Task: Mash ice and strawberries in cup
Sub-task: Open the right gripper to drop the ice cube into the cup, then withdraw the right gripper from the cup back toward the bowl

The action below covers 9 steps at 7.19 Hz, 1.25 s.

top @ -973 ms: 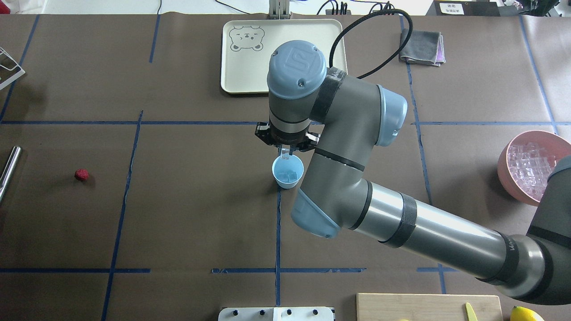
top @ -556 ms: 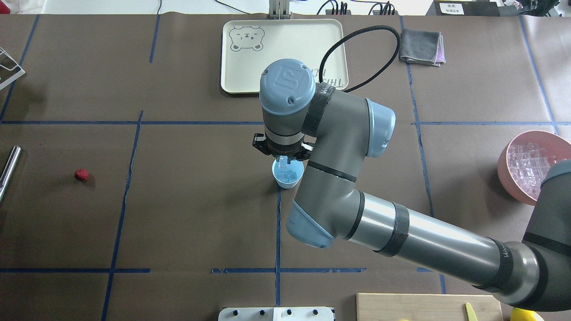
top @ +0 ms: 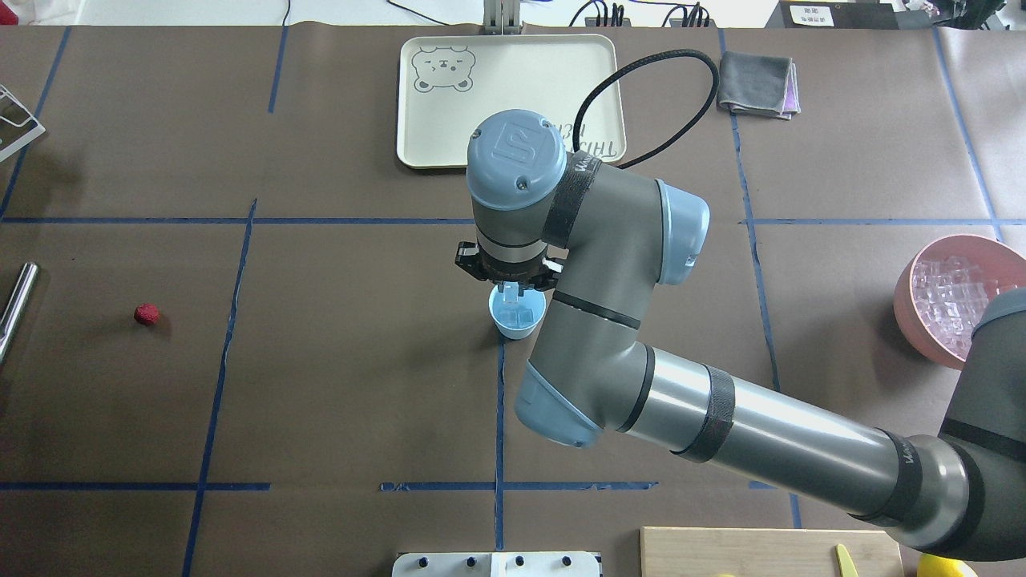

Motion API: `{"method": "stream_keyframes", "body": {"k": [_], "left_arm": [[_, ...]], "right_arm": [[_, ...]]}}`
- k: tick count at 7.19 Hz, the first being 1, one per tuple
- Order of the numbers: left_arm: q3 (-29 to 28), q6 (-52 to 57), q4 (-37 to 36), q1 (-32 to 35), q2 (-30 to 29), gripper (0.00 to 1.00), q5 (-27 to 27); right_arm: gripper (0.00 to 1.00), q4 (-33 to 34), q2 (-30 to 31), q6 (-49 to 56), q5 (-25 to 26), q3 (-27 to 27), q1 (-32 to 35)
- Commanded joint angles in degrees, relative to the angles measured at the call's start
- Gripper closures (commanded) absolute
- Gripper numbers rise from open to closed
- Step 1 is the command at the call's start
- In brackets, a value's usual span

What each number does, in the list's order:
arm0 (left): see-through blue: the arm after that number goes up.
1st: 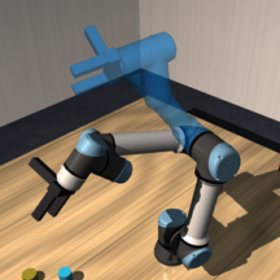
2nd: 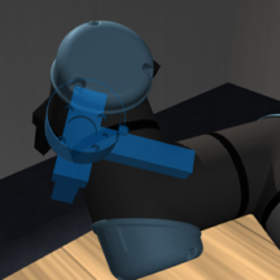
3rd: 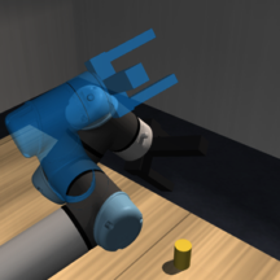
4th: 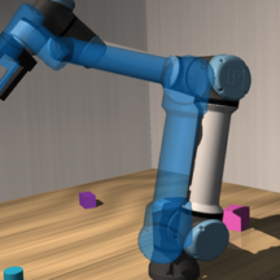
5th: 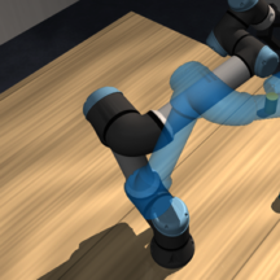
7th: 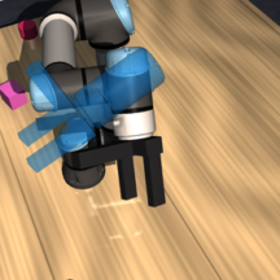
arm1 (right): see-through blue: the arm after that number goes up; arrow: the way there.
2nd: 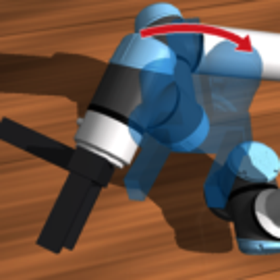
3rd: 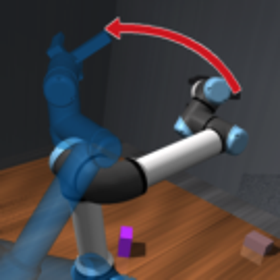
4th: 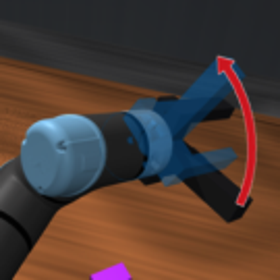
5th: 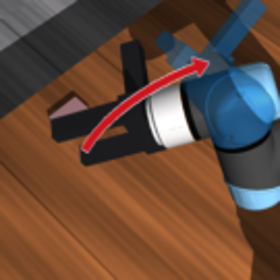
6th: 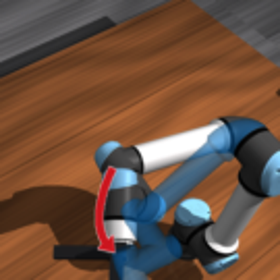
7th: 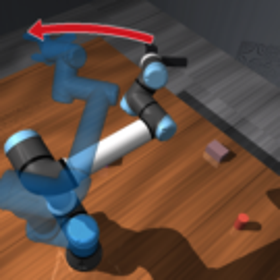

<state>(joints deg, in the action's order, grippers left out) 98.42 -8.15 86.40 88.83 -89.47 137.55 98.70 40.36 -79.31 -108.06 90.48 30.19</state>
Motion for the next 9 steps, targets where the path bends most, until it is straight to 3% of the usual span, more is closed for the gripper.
{"method": "stream_keyframes", "body": {"k": [1,2,3,6,9], "left_arm": [[-0.1,0.0,0.0,-0.1,0.0,0.00,0.0],[0.0,0.1,0.0,-0.1,0.0,0.00,0.0],[-0.1,0.1,0.0,-0.1,0.0,0.00,0.0],[0.5,-0.1,0.1,-0.1,-0.8,0.00,0.0],[9.0,-0.2,0.4,-0.8,-0.7,0.00,0.1]], "right_arm": [[0.29,-0.1,0.1,0.0,0.0,0.1,0.0],[0.29,-0.1,0.1,0.0,0.0,0.1,0.0],[0.04,0.0,0.2,0.1,0.0,0.1,0.2],[0.01,-0.1,0.2,-0.1,0.6,0.8,0.8],[0.01,2.5,9.7,3.9,-0.1,14.0,9.1]]}}
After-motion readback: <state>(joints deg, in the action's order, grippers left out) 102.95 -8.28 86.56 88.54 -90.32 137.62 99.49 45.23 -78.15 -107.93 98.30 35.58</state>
